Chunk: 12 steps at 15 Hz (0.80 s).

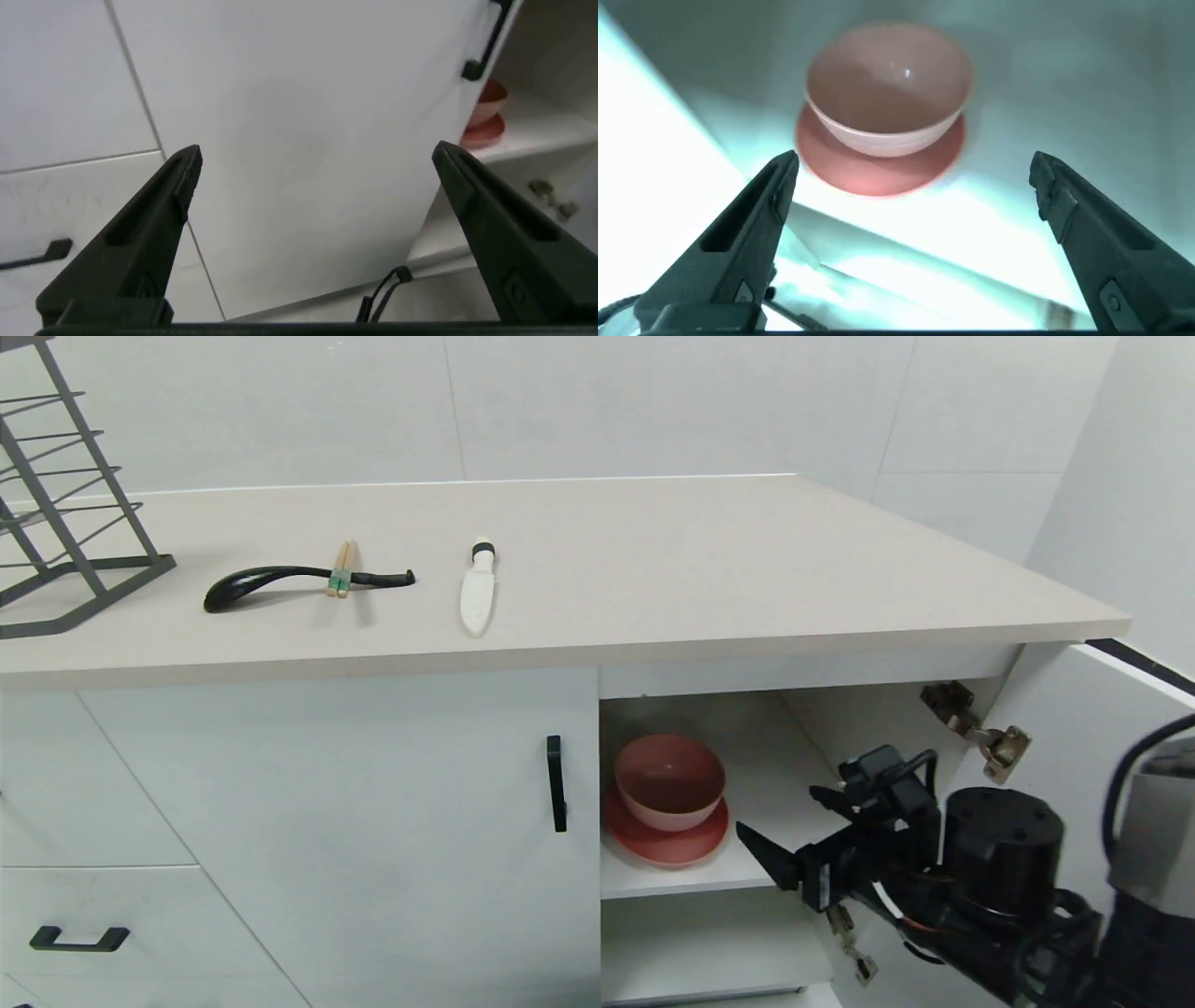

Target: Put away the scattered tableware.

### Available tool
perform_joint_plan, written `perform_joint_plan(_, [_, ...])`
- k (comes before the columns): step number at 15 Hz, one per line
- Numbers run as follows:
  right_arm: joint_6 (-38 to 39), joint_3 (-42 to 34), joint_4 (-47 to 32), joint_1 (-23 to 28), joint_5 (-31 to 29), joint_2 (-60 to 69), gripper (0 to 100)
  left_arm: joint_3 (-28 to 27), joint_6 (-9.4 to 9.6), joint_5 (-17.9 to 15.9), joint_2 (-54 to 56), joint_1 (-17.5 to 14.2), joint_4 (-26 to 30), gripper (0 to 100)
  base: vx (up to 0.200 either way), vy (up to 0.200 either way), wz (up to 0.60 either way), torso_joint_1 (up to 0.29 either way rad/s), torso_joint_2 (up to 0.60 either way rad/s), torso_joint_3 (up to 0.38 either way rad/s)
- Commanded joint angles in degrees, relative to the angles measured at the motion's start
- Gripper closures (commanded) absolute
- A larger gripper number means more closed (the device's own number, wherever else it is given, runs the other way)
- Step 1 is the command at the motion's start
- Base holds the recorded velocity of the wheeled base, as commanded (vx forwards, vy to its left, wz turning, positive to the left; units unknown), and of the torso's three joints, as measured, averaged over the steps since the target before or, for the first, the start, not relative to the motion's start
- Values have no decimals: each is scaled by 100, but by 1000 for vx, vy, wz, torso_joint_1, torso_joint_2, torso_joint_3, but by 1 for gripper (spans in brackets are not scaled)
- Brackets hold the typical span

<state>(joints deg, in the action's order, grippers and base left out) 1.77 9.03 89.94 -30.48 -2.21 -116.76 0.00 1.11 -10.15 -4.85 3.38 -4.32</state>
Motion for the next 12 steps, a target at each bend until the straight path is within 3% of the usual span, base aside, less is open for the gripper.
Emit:
perform_joint_plan(1, [-80,-903,-3,7,-96,1868,0,0,-146,-30,257,-478,-8,0,0,0,0,0,0,0])
perform_joint_plan(2, [-106,-903,-249,138,-272,2553,0,0,-357,-22,230,-461,-8,0,0,0,0,0,0,0])
perform_joint_plan(4, [-124,-903,-935,209,-298,3335,0,0,-498,-13,230,-461,-8,0,0,0,0,0,0,0])
perform_joint_plan(6, [-115,-903,-1647,297,-289,3959,0,0,-568,-13,230,-461,-8,0,0,0,0,0,0,0])
perform_joint_plan(9, [-98,-903,-3686,305,-280,5313,0,0,-691,-48,283,-434,1,0,0,0,0,0,0,0])
perform_joint_plan(12, [-133,-903,-4732,376,-280,6280,0,0,-709,-39,292,-426,1,0,0,0,0,0,0,0])
